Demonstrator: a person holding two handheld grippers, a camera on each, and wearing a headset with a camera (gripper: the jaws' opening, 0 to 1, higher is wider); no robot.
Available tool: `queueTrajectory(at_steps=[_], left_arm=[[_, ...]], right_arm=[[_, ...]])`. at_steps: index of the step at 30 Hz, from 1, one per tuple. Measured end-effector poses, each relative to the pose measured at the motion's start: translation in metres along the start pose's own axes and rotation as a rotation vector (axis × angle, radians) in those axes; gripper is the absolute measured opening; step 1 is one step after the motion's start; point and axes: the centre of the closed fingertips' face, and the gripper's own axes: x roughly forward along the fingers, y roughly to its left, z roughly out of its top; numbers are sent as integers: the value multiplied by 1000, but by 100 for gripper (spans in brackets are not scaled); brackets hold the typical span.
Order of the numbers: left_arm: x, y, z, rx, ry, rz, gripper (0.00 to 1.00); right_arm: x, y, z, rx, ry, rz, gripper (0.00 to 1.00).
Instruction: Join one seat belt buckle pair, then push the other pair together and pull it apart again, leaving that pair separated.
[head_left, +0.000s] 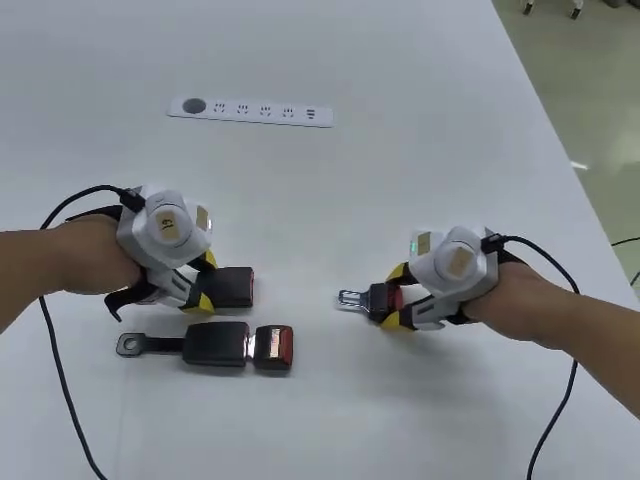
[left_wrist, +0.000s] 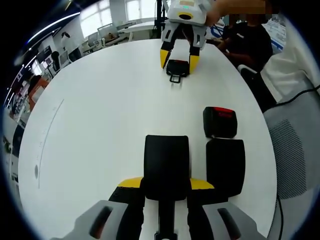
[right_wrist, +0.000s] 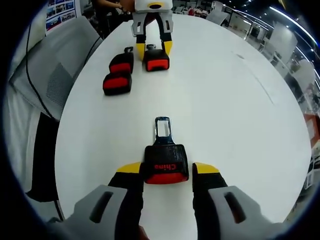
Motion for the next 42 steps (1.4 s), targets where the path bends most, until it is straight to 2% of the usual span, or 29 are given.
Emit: queueTrajectory(at_steps=[3,5,7,11,15,19,20,23,24,28,30,33,35,39,41,42], left_arm=[[1,3,-1,-9,8,3,33],[1,3,0,-17,3,10,34],[1,5,-1,-15,5,36,38],[-5,6,5,-62,-50,65,43],[-16,-2,7,-64,-72,101,45],[-31,-18,10,-66,-97,134,48],[-39,-23,9,-77,-112,152,49],[-51,-33,11,-80,-143,199,55],[-57,-38,10,-104,-154,216,58],[-76,-51,-1,-185,-175,285,67],[-85,-59,-7,-226,-187,317,73],[-93,-70,-15,-263,-197,340,80],[-98,-79,-23,-281,-195,349,83],[-108,-90,-42,-340,-196,381,88],[-113,-93,-50,-397,-212,399,91],[-116,-95,-52,-440,-242,406,93]], right_arm=[[1,-3,-1,22,4,-8,42],[-1,-7,-2,49,-2,-40,46],[-4,-3,-4,75,-9,-30,46],[-17,-1,7,146,-79,-71,49],[-31,7,12,177,-126,-110,51],[-43,26,23,190,-151,-134,55],[-45,32,27,184,-161,-142,56],[-47,40,30,203,-191,-162,60],[-49,46,31,206,-198,-163,62],[-54,59,32,216,-206,-186,68],[-58,61,31,249,-222,-206,72],[-59,66,27,262,-223,-215,77],[-61,68,21,287,-218,-221,80],[-67,76,17,333,-230,-234,84],[-69,79,14,369,-245,-232,85],[-72,81,14,390,-253,-234,87]])
